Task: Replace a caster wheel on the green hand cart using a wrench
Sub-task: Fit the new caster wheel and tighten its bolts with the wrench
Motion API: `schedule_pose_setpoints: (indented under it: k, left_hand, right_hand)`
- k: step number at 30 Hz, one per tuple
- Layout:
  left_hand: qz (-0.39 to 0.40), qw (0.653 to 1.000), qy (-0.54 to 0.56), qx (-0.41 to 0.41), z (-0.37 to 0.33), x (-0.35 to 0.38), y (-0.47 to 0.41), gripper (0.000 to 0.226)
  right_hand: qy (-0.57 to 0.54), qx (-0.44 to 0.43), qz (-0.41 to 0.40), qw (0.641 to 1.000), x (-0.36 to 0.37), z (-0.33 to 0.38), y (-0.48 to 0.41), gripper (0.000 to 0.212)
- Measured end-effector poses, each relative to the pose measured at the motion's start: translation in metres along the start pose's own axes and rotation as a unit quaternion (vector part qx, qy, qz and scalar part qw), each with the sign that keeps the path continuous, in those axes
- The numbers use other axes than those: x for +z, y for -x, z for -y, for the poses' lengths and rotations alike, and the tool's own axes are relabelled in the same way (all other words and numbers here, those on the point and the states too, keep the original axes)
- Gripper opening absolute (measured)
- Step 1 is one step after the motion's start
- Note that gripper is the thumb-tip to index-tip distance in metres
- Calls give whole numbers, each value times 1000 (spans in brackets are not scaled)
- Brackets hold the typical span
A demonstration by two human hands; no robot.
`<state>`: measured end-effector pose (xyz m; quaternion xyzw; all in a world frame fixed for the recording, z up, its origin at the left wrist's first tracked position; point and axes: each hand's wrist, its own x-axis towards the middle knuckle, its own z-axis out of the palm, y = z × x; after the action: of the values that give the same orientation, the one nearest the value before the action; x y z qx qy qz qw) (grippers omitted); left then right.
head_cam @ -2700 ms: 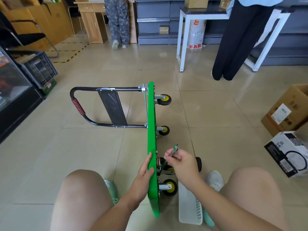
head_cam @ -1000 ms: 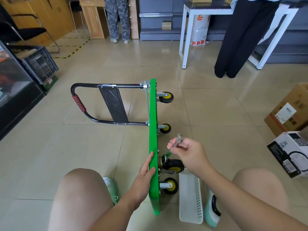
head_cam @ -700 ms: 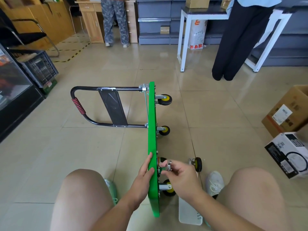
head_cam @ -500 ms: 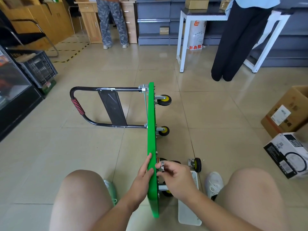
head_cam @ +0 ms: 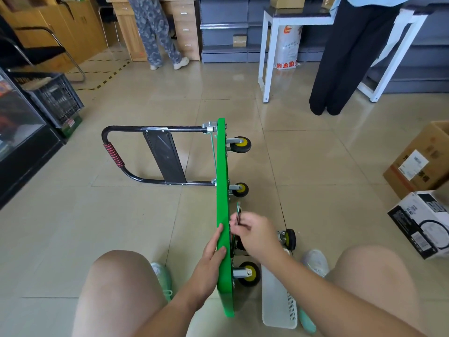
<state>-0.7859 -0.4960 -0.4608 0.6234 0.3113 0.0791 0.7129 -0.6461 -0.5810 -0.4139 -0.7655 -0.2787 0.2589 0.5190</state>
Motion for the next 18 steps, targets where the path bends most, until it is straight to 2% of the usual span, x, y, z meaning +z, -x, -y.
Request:
schedule_pose_setpoints:
  k: [4, 6, 10, 14, 18]
  left_hand:
    - [5, 1000, -3, -7, 1, -1, -1, 53]
    - [9, 1000, -2, -6, 0, -1, -1, 53]
    - [10, 1000, -6, -7, 0, -2, -1, 53]
    - [8, 1000, -9, 0, 0, -2, 0, 53]
    - [-3, 1000, -15, 9, 0, -1, 1, 53]
  right_hand:
    - [-90, 129, 15, 987, -8, 6, -37, 21]
    - [-134, 147, 19, 980, -11, 4, -41, 19]
    - [-196, 95, -17, 976, -24, 7, -36, 20]
    - [-106, 8, -20, 994, -40, 16, -5, 25]
    - [-94, -6, 3, 996, -31, 9, 35, 36]
